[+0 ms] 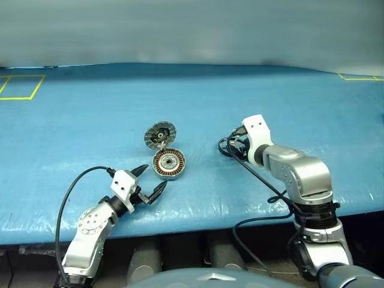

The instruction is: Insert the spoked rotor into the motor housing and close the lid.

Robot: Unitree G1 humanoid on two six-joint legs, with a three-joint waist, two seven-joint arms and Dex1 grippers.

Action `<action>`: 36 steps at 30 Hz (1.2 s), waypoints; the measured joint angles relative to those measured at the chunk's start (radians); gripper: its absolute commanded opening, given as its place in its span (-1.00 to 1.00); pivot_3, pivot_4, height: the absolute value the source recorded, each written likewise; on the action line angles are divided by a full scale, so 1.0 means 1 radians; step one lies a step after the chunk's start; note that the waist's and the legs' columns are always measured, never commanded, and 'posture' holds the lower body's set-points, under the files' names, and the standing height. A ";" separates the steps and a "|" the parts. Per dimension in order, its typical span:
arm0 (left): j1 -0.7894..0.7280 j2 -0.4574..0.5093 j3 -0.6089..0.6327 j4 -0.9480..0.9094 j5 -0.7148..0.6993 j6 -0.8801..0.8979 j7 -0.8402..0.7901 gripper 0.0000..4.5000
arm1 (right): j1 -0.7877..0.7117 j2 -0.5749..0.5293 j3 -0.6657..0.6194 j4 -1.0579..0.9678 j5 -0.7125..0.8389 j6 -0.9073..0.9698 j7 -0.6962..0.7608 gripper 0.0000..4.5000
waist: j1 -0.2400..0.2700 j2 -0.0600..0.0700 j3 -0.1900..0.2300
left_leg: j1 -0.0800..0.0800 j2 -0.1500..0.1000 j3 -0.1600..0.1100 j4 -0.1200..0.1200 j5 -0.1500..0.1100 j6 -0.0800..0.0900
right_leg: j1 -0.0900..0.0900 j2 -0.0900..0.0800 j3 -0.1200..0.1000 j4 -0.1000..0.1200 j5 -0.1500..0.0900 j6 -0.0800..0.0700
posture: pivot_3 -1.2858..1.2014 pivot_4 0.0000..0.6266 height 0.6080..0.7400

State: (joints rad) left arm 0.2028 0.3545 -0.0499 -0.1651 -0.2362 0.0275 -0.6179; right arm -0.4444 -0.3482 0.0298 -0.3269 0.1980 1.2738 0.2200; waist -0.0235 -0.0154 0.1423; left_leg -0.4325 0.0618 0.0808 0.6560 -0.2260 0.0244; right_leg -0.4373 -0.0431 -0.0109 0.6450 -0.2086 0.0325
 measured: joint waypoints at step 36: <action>0.000 0.000 -0.004 0.000 0.000 0.012 0.003 1.00 | 0.087 0.285 -0.062 -0.071 -0.123 0.024 -0.252 0.60 | -0.003 0.000 0.000 | 0.000 0.000 0.000 0.000 0.000 0.000 | 0.000 0.000 0.000 0.000 0.000 0.000 | 0.03 -0.52 1.00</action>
State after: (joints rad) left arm 0.2024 0.3549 -0.0539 -0.1652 -0.2359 0.0392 -0.6154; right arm -0.3572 -0.0631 -0.0326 -0.3974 0.0754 1.2979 -0.0318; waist -0.0267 -0.0152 0.1423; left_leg -0.4321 0.0620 0.0809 0.6560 -0.2260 0.0243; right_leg -0.4371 -0.0431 -0.0109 0.6453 -0.2084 0.0329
